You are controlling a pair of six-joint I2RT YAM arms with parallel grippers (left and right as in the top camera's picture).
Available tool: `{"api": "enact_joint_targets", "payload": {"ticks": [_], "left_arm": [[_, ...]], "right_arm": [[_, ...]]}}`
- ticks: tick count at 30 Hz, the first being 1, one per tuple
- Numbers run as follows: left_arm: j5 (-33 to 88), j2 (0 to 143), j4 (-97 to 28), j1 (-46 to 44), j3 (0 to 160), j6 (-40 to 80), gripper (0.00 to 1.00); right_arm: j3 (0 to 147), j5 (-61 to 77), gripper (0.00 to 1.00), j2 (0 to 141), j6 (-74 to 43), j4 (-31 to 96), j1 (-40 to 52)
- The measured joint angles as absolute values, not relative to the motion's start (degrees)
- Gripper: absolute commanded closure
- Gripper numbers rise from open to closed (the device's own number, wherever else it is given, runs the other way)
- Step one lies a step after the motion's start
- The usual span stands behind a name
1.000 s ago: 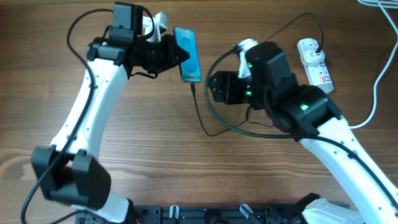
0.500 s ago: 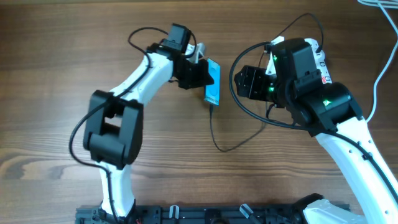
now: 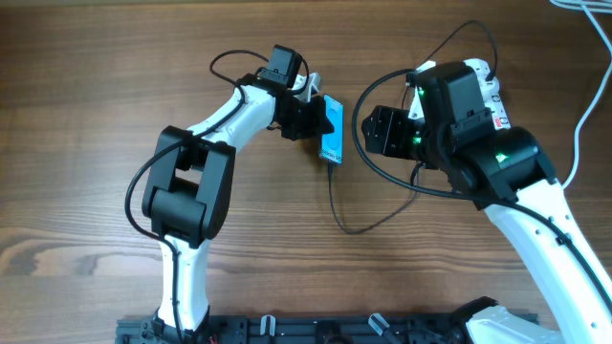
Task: Plug charger to phone and switch on socket
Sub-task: 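Lower the plugged phone flat onto the table and open both grippers, then move the right gripper over the white power strip's switch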
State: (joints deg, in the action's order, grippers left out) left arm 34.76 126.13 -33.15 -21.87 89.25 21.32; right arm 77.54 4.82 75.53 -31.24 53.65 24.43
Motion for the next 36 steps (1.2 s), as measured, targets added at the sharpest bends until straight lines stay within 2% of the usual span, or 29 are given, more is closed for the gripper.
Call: {"api": "enact_joint_targets", "payload": {"ticks": [2,7,9,10,18,19,20,22,23,24,25,30,36], "left_arm": [[34.3,126.1,-33.2,-21.9,89.3,21.5,0.87],[32.1,126.1,-34.2,-21.9,89.3,21.7,0.85],[31.4,126.1,-34.6,-21.9,89.3,21.7,0.74],[30.9,126.1,-34.9,-21.9,89.3,21.8,0.72],[24.9,126.6,-37.4,-21.8,89.7,22.0,0.65],[23.9,126.5,-37.9,-21.9,89.9,21.9,0.59],[23.3,126.5,-38.3,-22.0,90.1,21.9,0.42],[22.2,126.3,-38.8,-22.1,90.5,21.8,0.33],[21.4,126.0,-39.2,-22.2,90.7,22.0,0.23],[20.8,125.7,-39.9,-22.2,90.8,21.7,0.05],[20.6,125.4,-40.3,-22.0,90.9,22.0,0.00],[17.3,122.2,-42.3,-19.7,89.9,21.7,0.00],[15.3,107.3,-46.3,-14.9,89.3,21.7,0.00]], "right_arm": [[77.4,4.8,0.22,75.5,-31.2,53.7,24.4],[77.4,4.8,0.22,75.8,-31.2,53.7,24.4],[77.4,4.8,0.21,75.8,-31.2,53.7,24.4],[77.4,4.8,0.21,75.8,-31.2,53.8,24.4],[77.4,4.8,0.19,75.8,-31.2,56.4,24.4],[77.4,4.8,0.18,75.8,-31.2,56.9,24.4],[77.4,4.8,0.18,75.8,-31.2,57.1,24.4],[77.4,4.8,0.16,75.8,-31.2,57.6,24.4],[77.4,4.8,0.16,75.8,-31.2,57.9,24.4],[77.4,4.8,0.14,75.8,-31.2,58.6,24.4],[77.4,4.8,0.12,75.8,-31.3,59.4,24.4],[77.4,4.9,0.10,75.8,-31.2,61.5,23.4],[79.4,7.6,0.04,77.2,-28.2,65.3,14.0]]}}
